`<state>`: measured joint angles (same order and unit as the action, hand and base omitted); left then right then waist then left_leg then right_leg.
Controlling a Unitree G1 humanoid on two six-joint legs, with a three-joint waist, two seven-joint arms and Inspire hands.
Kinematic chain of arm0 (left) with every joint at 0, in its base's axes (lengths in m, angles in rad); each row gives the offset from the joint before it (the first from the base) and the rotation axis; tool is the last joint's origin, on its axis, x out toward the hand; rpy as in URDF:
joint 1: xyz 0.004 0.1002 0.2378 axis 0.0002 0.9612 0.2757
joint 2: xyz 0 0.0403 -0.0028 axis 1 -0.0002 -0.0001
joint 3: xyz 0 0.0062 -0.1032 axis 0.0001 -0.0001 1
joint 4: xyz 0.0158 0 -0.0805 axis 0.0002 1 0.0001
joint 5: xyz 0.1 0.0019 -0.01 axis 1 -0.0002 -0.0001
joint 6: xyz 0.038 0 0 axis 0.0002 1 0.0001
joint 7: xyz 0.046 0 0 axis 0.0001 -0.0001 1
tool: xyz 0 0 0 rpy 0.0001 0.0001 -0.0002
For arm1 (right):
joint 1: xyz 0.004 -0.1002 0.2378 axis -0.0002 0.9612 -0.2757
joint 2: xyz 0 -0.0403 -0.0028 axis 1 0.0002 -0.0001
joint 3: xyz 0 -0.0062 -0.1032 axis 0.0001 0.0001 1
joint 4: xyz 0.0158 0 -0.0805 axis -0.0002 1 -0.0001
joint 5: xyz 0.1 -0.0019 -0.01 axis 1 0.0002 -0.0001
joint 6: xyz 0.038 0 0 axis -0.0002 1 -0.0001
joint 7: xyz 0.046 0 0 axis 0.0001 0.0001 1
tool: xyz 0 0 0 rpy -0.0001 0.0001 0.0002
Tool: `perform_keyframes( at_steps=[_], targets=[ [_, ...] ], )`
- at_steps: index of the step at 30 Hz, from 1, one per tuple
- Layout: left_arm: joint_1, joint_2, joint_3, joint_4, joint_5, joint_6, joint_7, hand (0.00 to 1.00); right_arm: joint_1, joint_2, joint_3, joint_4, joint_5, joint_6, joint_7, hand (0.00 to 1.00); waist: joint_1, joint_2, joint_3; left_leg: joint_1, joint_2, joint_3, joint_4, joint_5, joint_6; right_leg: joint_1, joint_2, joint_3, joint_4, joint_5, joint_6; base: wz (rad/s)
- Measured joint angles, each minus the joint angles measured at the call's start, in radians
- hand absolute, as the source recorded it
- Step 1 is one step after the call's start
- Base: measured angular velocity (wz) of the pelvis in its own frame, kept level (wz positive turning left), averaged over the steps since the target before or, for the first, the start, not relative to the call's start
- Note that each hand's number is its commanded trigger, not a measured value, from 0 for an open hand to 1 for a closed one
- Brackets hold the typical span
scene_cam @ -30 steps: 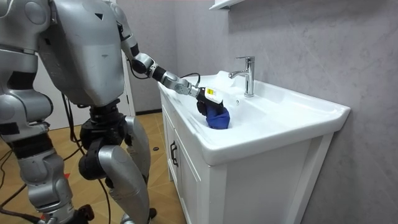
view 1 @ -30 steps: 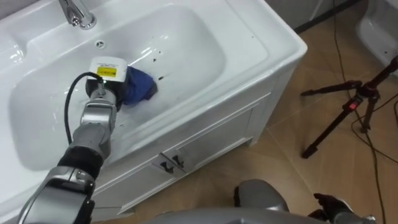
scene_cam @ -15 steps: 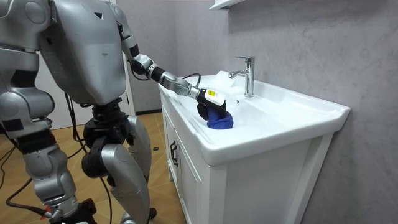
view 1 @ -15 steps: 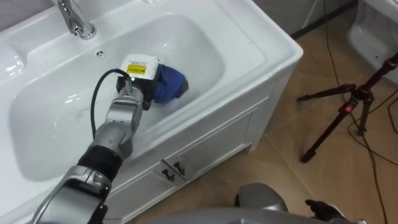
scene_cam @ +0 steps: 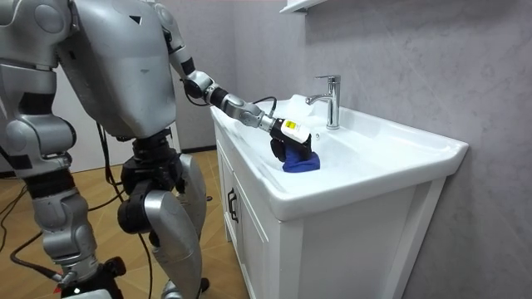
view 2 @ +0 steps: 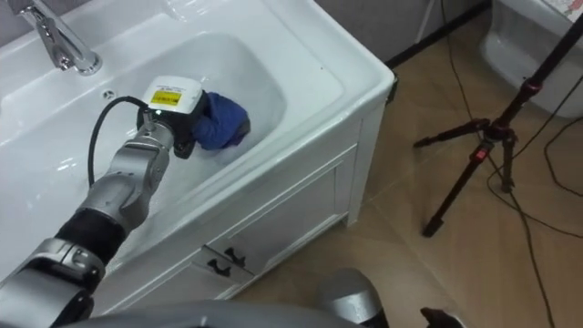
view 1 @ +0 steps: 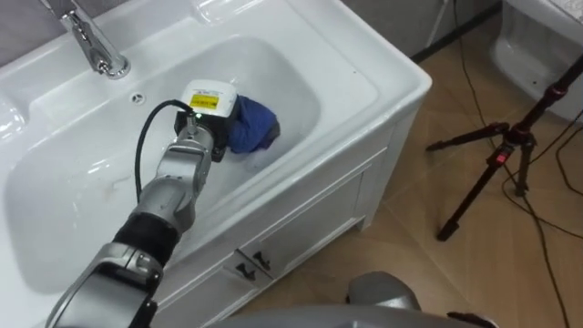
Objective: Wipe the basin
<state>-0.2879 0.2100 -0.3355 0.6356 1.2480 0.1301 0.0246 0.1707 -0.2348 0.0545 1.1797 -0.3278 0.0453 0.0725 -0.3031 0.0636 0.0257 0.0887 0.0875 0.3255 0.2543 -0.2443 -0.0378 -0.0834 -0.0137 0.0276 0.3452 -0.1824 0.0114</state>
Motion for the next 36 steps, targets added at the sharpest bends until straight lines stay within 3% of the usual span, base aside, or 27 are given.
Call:
perform_keyframes(
  at_steps=[4, 11, 16, 20, 23, 28, 32, 36],
  targets=[
    [0.001, 0.001, 0.003, 0.027, -0.001, 0.000, 0.005, 1.00, 0.016, 0.003, -0.005, -0.001, 0.005, 0.002, 0.011, 0.00, 0.002, -0.015, 0.0046, 0.026, -0.001, 0.001, -0.004, 0.000, 0.000, 0.014, 0.000, 0.003, -0.001, -0.002, 0.001, -0.04],
    [0.001, 0.012, 0.023, 0.053, -0.002, 0.001, 0.003, 1.00, 0.020, 0.008, -0.045, -0.021, 0.009, 0.043, 0.017, 0.00, 0.006, -0.033, -0.0040, 0.026, 0.004, 0.004, -0.001, -0.007, -0.002, 0.013, 0.010, 0.018, 0.007, -0.001, 0.000, -0.05],
    [-0.001, 0.017, 0.058, 0.092, 0.001, 0.000, 0.003, 1.00, 0.025, 0.003, -0.064, -0.027, 0.004, 0.043, 0.017, 0.00, 0.004, -0.038, -0.0098, 0.022, 0.013, 0.004, 0.028, -0.020, -0.006, 0.012, 0.020, 0.031, 0.023, 0.001, -0.004, -0.11],
    [-0.020, 0.036, 0.099, 0.144, 0.011, -0.007, 0.003, 1.00, 0.018, -0.003, -0.125, -0.017, -0.004, 0.042, 0.012, 0.00, 0.000, -0.042, -0.0084, -0.003, 0.021, 0.005, 0.070, -0.038, -0.005, -0.012, 0.026, 0.042, 0.050, -0.003, -0.005, -0.08],
    [-0.061, 0.080, 0.102, 0.201, 0.010, -0.007, 0.002, 1.00, 0.031, -0.013, -0.127, -0.016, -0.002, 0.043, -0.002, 0.00, -0.007, -0.046, -0.0079, -0.045, 0.033, 0.004, 0.102, -0.051, -0.004, -0.039, 0.033, 0.043, 0.056, 0.000, -0.006, 0.00],
    [-0.077, 0.160, 0.105, 0.221, 0.011, -0.007, 0.006, 1.00, 0.051, -0.013, -0.153, -0.012, -0.002, 0.044, -0.006, 0.00, -0.030, -0.044, -0.0082, -0.086, 0.040, 0.004, 0.136, -0.060, -0.005, -0.081, 0.037, 0.049, 0.081, 0.000, -0.008, -0.03],
    [-0.165, 0.185, 0.103, 0.332, 0.011, -0.008, 0.013, 1.00, 0.067, -0.024, -0.157, -0.013, 0.019, 0.045, -0.018, 0.00, -0.021, -0.039, -0.0053, -0.126, 0.055, 0.006, 0.182, -0.079, -0.002, -0.108, 0.044, 0.052, 0.093, 0.003, -0.008, -0.05],
    [-0.221, 0.244, 0.103, 0.388, 0.011, -0.008, 0.015, 1.00, 0.065, -0.027, -0.155, -0.014, 0.022, 0.047, -0.043, 0.00, -0.017, -0.031, -0.0016, -0.162, 0.073, 0.025, 0.229, -0.105, -0.002, -0.147, 0.054, 0.055, 0.110, 0.007, -0.012, -0.20]
  ],
)
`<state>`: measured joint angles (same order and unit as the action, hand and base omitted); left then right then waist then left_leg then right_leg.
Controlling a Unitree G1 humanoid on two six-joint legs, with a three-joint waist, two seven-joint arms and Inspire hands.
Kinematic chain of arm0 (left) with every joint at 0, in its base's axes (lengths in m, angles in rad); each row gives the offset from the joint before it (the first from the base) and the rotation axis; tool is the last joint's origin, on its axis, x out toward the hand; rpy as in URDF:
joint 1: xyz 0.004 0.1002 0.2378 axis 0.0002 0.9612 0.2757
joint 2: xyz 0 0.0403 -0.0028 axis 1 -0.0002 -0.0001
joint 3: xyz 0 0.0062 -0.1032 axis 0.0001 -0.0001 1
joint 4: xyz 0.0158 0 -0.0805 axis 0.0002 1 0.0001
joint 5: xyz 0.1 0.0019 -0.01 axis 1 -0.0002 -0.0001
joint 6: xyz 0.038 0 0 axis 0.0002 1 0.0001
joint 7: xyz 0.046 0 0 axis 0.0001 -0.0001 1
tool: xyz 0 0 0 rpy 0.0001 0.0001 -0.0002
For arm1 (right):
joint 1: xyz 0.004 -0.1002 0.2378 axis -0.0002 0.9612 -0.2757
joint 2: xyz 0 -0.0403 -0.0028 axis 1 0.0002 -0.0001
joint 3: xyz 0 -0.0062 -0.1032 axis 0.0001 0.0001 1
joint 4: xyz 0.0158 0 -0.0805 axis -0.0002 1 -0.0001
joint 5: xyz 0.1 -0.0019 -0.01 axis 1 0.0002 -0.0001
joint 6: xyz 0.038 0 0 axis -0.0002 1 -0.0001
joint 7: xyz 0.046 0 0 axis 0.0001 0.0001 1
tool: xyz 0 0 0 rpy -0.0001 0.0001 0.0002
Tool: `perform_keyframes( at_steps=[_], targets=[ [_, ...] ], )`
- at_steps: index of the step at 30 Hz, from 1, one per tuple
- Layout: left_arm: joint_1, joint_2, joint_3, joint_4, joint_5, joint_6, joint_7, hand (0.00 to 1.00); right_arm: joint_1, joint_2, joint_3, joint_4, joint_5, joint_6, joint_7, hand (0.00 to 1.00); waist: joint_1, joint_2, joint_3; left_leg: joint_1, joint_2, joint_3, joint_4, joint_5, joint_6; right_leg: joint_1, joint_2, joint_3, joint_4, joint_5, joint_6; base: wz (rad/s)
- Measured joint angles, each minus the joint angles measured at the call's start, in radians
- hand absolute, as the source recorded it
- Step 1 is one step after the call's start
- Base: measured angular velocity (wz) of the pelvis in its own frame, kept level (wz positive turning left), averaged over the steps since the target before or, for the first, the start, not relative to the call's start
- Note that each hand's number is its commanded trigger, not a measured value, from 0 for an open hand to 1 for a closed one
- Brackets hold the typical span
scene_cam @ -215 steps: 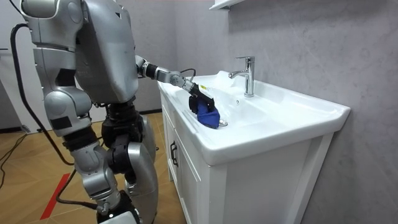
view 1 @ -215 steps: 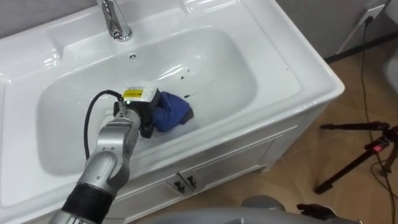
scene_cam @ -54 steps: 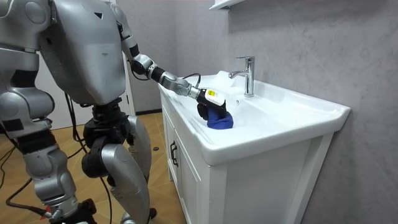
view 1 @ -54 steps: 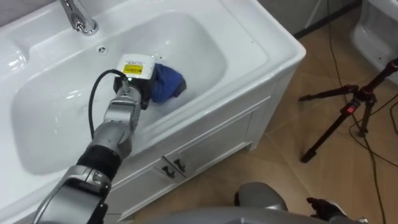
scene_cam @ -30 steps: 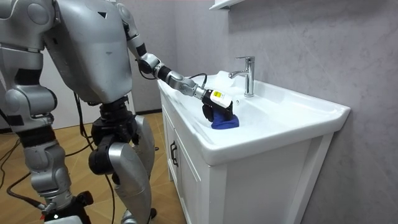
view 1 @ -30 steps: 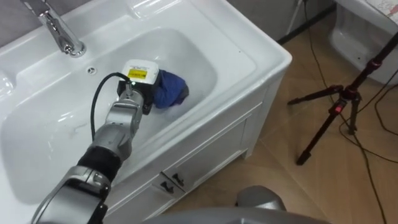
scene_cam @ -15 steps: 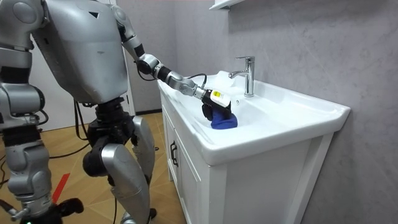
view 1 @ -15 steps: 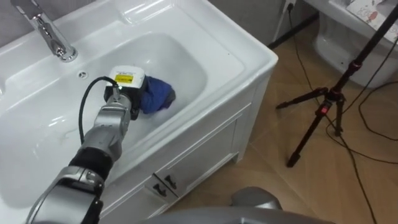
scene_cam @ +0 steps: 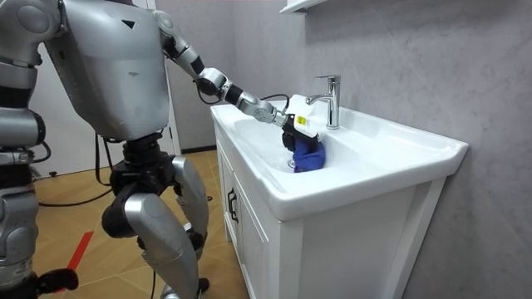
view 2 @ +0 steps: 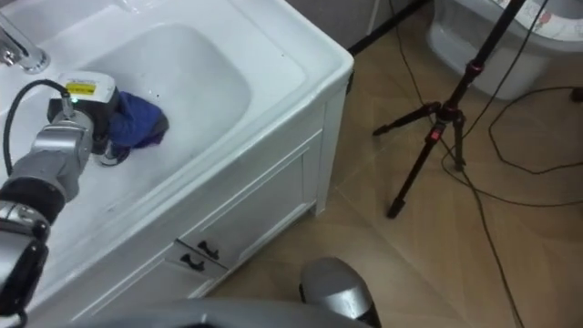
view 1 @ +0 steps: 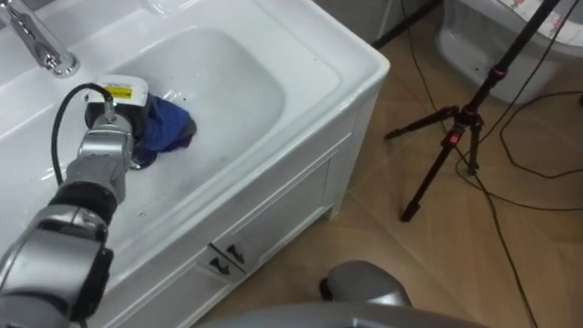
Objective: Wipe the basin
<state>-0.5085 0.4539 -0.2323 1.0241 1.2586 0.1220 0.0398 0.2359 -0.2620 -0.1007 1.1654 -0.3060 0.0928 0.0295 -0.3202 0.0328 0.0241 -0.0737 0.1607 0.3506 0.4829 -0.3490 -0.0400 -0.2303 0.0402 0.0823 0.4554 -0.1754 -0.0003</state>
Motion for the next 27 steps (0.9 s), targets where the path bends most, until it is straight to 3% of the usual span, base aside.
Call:
perform_keyframes(
  at_steps=[4, 11, 16, 20, 23, 27],
  targets=[
    [-0.007, 0.025, 0.000, 0.006, 0.000, 0.001, 0.002, 1.00, 0.002, 0.000, 0.001, -0.004, 0.009, 0.039, 0.000, 0.00, 0.007, -0.001, -0.0002, -0.023, -0.001, 0.013, 0.002, 0.000, 0.001, -0.034, -0.003, 0.001, 0.014, 0.002, 0.000, -0.10],
    [-0.008, 0.034, 0.008, 0.008, 0.000, 0.009, -0.049, 1.00, -0.033, 0.003, -0.001, -0.008, 0.024, 0.054, -0.006, 0.00, 0.029, -0.005, -0.0045, -0.031, -0.003, 0.020, 0.002, 0.000, 0.000, -0.056, -0.001, 0.006, 0.030, 0.000, -0.002, -0.07],
    [0.008, 0.034, 0.009, 0.039, 0.000, 0.052, -0.129, 1.00, -0.039, 0.015, 0.002, -0.046, 0.027, 0.083, -0.005, 0.00, 0.030, -0.010, -0.0092, -0.026, -0.003, 0.001, 0.005, 0.001, -0.001, -0.039, -0.003, -0.006, 0.028, -0.004, -0.003, 0.09],
    [0.029, 0.034, 0.016, 0.035, 0.001, 0.069, -0.170, 1.00, -0.039, 0.015, 0.005, -0.046, 0.026, 0.084, -0.006, 0.00, 0.057, -0.010, -0.0155, -0.009, -0.004, 0.002, 0.000, 0.001, -0.001, -0.025, -0.002, -0.006, 0.027, -0.008, -0.003, 0.01],
    [0.052, 0.034, 0.034, 0.033, 0.001, 0.109, -0.212, 1.00, -0.040, 0.015, 0.013, -0.044, 0.023, 0.087, -0.016, 0.00, 0.072, -0.007, -0.0208, 0.005, -0.004, -0.003, -0.005, 0.002, -0.002, -0.011, -0.003, -0.012, 0.027, -0.013, -0.004, 0.06],
    [0.098, 0.035, 0.042, 0.020, 0.001, 0.134, -0.234, 1.00, -0.049, 0.015, 0.014, -0.044, 0.020, 0.105, -0.022, 0.00, 0.078, -0.011, -0.0206, 0.043, -0.004, -0.009, -0.019, 0.004, -0.007, 0.027, -0.007, -0.027, 0.023, -0.023, -0.010, 0.08]
  ],
)
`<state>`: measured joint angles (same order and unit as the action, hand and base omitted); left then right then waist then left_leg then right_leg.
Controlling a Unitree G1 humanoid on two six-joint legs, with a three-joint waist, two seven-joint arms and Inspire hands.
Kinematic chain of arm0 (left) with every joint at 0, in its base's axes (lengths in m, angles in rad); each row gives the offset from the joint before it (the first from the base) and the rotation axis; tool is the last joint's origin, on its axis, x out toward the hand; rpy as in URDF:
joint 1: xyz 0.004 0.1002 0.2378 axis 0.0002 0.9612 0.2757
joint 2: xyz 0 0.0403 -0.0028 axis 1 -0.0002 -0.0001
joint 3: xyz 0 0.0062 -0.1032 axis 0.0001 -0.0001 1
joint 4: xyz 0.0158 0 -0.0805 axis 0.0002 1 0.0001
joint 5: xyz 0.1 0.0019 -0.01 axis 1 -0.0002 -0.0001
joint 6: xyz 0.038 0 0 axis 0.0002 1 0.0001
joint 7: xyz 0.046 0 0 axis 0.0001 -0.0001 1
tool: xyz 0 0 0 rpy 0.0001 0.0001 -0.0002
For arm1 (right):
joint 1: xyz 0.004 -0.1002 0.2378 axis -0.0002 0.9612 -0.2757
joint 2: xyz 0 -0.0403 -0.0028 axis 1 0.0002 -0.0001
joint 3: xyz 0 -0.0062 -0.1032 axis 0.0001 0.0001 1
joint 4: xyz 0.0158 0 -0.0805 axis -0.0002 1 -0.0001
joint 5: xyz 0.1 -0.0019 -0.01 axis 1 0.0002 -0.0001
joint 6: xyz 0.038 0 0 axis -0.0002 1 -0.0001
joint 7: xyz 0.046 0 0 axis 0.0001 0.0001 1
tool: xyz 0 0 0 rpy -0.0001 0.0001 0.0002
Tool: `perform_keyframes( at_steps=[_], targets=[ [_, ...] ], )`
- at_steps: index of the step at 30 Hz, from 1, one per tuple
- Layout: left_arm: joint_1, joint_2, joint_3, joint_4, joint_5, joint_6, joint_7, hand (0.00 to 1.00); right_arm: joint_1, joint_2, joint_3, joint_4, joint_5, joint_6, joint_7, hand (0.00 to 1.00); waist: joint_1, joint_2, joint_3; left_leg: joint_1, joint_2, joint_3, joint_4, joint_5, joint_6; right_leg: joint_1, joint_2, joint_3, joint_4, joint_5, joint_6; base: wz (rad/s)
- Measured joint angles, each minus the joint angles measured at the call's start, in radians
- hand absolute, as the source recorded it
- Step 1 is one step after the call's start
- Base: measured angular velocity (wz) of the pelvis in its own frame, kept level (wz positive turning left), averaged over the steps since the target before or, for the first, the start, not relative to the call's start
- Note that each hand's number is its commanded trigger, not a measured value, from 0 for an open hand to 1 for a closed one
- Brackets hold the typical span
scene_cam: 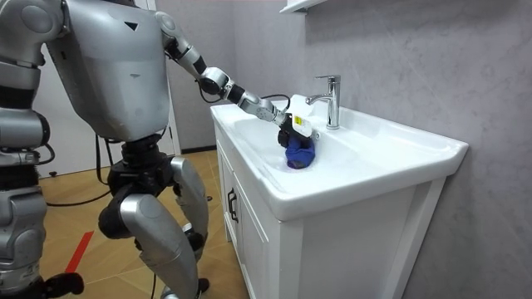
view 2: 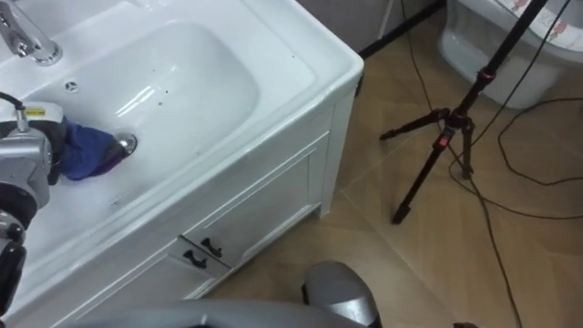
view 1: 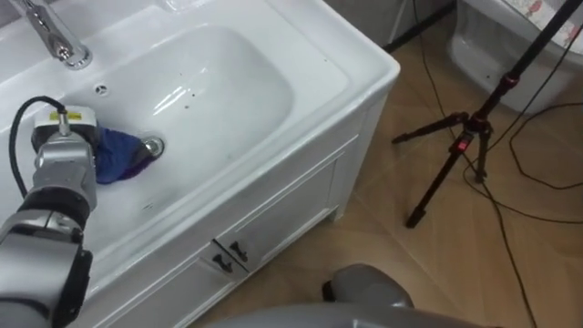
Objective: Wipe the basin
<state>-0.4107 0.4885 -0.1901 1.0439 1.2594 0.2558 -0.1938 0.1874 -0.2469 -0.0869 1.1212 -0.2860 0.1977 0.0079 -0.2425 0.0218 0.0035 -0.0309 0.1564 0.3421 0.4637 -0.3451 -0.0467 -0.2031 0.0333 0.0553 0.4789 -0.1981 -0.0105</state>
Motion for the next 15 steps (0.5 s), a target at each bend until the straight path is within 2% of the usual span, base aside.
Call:
perform_keyframes(
  at_steps=[5, 7, 11, 15],
  targets=[
    [0.075, -0.001, 0.013, -0.049, -0.001, 0.024, -0.021, 1.00, -0.001, 0.000, 0.001, 0.003, -0.001, 0.001, -0.010, 0.00, 0.001, 0.010, -0.0011, 0.025, 0.001, -0.031, -0.008, 0.001, -0.005, 0.042, -0.003, -0.028, -0.013, -0.011, -0.004, 0.18],
    [0.136, -0.012, 0.034, -0.120, 0.003, 0.047, -0.021, 1.00, 0.001, 0.000, 0.002, 0.000, 0.000, 0.004, -0.005, 0.00, 0.001, 0.012, -0.0027, 0.040, -0.007, -0.045, -0.024, 0.007, -0.011, 0.058, -0.015, -0.050, -0.012, -0.020, -0.007, 0.19],
    [0.219, -0.031, 0.034, -0.208, 0.078, 0.085, -0.034, 1.00, -0.008, 0.003, 0.000, 0.001, -0.003, 0.015, 0.002, 0.00, 0.005, 0.019, -0.0051, 0.071, -0.009, -0.048, -0.049, 0.011, -0.018, 0.079, -0.014, -0.053, -0.013, -0.033, -0.014, 0.04],
    [0.249, -0.054, 0.032, -0.246, 0.150, 0.107, -0.050, 1.00, -0.014, 0.003, 0.000, 0.000, -0.016, 0.014, 0.009, 0.00, 0.007, 0.024, -0.0084, 0.078, -0.011, -0.054, -0.052, 0.014, -0.021, 0.085, -0.014, -0.054, -0.008, -0.041, -0.015, 0.01]
  ],
)
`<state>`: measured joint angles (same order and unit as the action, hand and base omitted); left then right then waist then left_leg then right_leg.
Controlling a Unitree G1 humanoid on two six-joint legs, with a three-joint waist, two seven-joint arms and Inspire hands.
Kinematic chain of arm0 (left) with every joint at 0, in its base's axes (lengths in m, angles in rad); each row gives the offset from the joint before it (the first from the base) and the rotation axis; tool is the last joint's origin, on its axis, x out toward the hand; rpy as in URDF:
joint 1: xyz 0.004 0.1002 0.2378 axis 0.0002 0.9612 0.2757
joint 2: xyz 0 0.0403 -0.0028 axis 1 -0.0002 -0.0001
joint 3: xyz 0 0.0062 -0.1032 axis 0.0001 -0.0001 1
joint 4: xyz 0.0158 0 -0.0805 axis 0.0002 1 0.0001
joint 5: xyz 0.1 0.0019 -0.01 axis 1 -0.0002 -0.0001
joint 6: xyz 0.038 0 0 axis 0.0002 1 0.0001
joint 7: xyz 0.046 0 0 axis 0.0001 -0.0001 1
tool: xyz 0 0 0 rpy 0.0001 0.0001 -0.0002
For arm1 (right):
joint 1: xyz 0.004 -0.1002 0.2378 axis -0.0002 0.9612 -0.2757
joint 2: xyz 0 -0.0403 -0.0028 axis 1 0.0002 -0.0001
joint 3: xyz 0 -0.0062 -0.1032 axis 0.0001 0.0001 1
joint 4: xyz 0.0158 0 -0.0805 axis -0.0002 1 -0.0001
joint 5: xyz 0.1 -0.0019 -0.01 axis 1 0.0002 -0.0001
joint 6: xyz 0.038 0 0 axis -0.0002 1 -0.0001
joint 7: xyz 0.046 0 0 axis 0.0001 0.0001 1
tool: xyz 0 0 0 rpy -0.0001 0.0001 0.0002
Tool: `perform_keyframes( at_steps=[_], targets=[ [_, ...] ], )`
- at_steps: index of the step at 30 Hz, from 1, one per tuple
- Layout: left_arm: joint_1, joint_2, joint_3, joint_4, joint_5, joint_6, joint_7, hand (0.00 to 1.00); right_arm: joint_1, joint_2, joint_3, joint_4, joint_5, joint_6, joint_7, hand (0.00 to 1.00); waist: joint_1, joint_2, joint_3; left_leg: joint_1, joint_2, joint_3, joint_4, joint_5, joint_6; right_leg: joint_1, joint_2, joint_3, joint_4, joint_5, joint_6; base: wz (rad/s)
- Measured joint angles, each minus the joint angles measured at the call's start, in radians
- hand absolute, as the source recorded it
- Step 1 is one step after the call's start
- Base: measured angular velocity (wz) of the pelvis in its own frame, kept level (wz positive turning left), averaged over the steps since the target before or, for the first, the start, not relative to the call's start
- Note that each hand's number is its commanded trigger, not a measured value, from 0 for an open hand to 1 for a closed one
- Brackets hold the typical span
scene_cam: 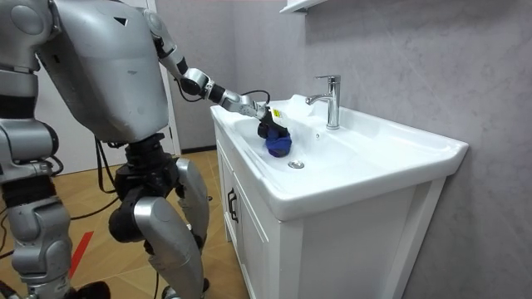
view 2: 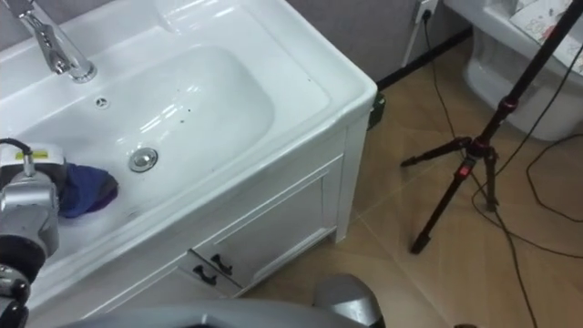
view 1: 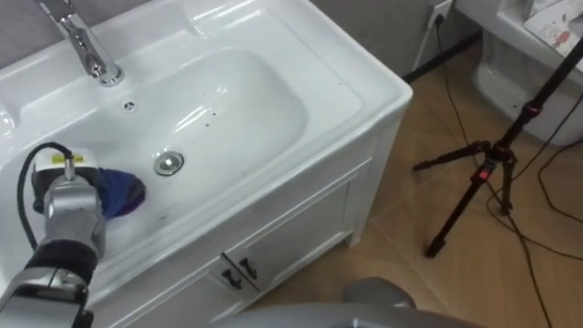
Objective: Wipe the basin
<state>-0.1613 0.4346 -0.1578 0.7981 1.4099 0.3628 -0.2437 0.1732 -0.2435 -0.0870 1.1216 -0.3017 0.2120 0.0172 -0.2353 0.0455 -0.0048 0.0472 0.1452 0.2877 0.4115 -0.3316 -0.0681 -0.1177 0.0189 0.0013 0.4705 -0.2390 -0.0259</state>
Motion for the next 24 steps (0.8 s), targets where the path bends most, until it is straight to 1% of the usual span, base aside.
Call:
perform_keyframes(
  at_steps=[4, 6, 7, 8, 10, 11, 13, 19, 22, 24],
  targets=[
    [0.030, -0.013, -0.002, -0.027, 0.028, 0.008, -0.005, 1.00, 0.000, 0.000, 0.000, 0.001, -0.022, -0.004, 0.008, 0.00, 0.002, 0.005, 0.0000, 0.017, 0.001, -0.001, 0.003, 0.001, -0.001, 0.022, -0.001, -0.006, -0.001, -0.016, -0.001, 0.07],
    [0.033, -0.021, -0.004, -0.030, 0.037, 0.009, -0.006, 1.00, 0.000, 0.001, 0.000, 0.003, -0.022, -0.006, 0.008, 0.00, 0.002, 0.009, 0.0003, 0.018, 0.000, -0.002, 0.003, 0.001, -0.001, 0.028, -0.003, -0.012, -0.001, -0.022, 0.000, 0.16],
    [0.034, -0.023, -0.004, -0.033, 0.043, 0.009, -0.006, 1.00, 0.000, 0.002, 0.000, 0.004, -0.022, -0.007, 0.008, 0.00, 0.004, 0.011, -0.0005, 0.019, 0.000, -0.003, 0.005, 0.001, -0.001, 0.030, -0.007, -0.023, 0.000, -0.026, -0.002, 0.14],
    [0.037, -0.024, -0.004, -0.039, 0.046, 0.009, -0.008, 1.00, -0.003, 0.002, -0.001, 0.004, -0.021, -0.010, 0.007, 0.00, 0.006, 0.012, -0.0006, 0.021, 0.000, -0.004, 0.004, 0.002, -0.004, 0.032, -0.011, -0.033, 0.000, -0.028, -0.005, 0.13],
    [0.046, -0.024, -0.004, -0.069, 0.046, 0.009, -0.026, 1.00, -0.004, 0.002, -0.006, 0.003, -0.018, -0.014, 0.007, 0.00, 0.013, 0.012, -0.0005, 0.021, -0.001, -0.015, 0.001, 0.004, -0.006, 0.035, -0.013, -0.039, 0.000, -0.029, -0.006, 0.10],
    [0.050, -0.024, -0.004, -0.084, 0.046, 0.010, -0.032, 1.00, -0.004, 0.002, -0.006, 0.003, -0.017, -0.014, 0.007, 0.00, 0.024, 0.011, -0.0001, 0.024, -0.001, -0.019, 0.000, 0.004, -0.006, 0.039, -0.013, -0.042, -0.001, -0.031, -0.008, 0.09],
    [0.061, -0.024, -0.004, -0.106, 0.046, 0.010, -0.039, 1.00, -0.010, 0.001, -0.006, 0.003, -0.017, -0.014, 0.007, 0.00, 0.030, 0.011, 0.0009, 0.031, -0.002, -0.026, -0.004, 0.005, -0.007, 0.048, -0.013, -0.044, -0.004, -0.034, -0.007, 0.10],
    [0.093, -0.024, -0.004, -0.155, 0.046, 0.011, -0.046, 1.00, -0.027, 0.000, -0.006, 0.010, -0.017, -0.026, 0.008, 0.00, 0.031, 0.017, 0.0031, 0.035, -0.007, -0.026, -0.006, 0.005, -0.007, 0.047, -0.017, -0.045, -0.002, -0.045, -0.004, 0.03],
    [0.088, -0.025, -0.004, -0.159, 0.046, 0.011, -0.047, 1.00, -0.026, -0.002, -0.009, 0.013, -0.016, -0.028, 0.008, 0.00, 0.030, 0.023, 0.0059, 0.035, -0.008, -0.027, -0.014, 0.005, -0.007, 0.044, -0.017, -0.045, -0.002, -0.046, -0.003, 0.01],
    [0.086, -0.026, -0.004, -0.159, 0.045, 0.011, -0.046, 1.00, -0.024, -0.008, -0.009, 0.020, -0.009, -0.032, 0.008, 0.00, 0.026, 0.023, 0.0064, 0.034, -0.009, -0.028, -0.015, 0.005, -0.008, 0.045, -0.016, -0.044, -0.003, -0.048, -0.002, 0.05]
  ],
)
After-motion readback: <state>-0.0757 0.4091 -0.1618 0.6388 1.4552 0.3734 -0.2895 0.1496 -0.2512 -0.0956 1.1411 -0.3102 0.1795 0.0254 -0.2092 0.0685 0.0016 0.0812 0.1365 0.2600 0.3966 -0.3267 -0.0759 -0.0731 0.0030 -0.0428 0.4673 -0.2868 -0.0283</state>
